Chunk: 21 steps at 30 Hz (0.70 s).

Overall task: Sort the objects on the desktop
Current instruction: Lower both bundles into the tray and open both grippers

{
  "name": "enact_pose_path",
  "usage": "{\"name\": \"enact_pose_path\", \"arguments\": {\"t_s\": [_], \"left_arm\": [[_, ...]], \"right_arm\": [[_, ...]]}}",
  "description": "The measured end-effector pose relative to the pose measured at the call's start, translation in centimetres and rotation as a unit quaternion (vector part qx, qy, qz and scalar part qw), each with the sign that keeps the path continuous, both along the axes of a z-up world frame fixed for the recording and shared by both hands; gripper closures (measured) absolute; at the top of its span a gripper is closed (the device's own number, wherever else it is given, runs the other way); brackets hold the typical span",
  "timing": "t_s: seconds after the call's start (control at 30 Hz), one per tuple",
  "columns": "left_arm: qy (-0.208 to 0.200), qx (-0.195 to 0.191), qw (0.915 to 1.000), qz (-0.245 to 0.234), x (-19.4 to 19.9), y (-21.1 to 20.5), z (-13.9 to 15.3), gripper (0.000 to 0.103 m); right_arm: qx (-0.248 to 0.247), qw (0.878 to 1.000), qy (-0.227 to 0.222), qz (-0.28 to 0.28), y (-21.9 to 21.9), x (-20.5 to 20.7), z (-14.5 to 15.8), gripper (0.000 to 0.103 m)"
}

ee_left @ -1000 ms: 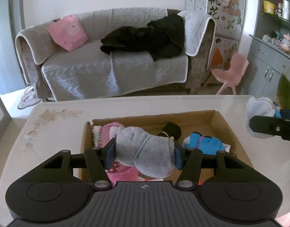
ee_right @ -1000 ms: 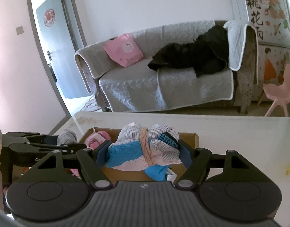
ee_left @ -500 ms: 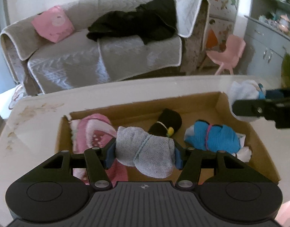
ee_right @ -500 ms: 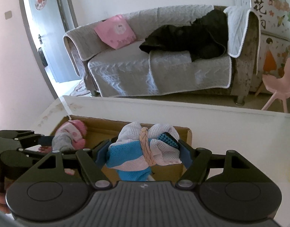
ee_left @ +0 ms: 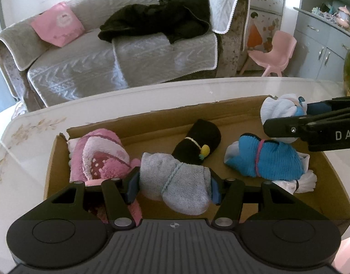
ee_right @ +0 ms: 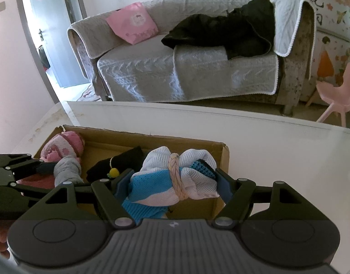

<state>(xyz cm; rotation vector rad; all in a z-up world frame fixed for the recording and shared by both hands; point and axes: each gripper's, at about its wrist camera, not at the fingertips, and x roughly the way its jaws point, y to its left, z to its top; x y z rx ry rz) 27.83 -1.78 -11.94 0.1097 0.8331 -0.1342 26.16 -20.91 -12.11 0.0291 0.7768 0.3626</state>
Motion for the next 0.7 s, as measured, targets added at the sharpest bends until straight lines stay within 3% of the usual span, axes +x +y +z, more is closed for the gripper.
{"name": "enact_pose_path", "arguments": {"t_s": [0.33, 0.7], "left_arm": [[-0.023, 0.024, 0.9993, -0.018, -0.5, -1.3, 0.1, 0.038], [-0.036, 0.024, 0.9981, -0.044, -0.2, -2.7, -0.9, 0.038]], "right_arm": [[-0.001, 1.000, -0.018, 0.005, 0.7, 0.3, 0.4, 0.031], [-0.007, 1.000, -0.010, 0.008, 1.3, 1.3, -0.7, 0.031]]}}
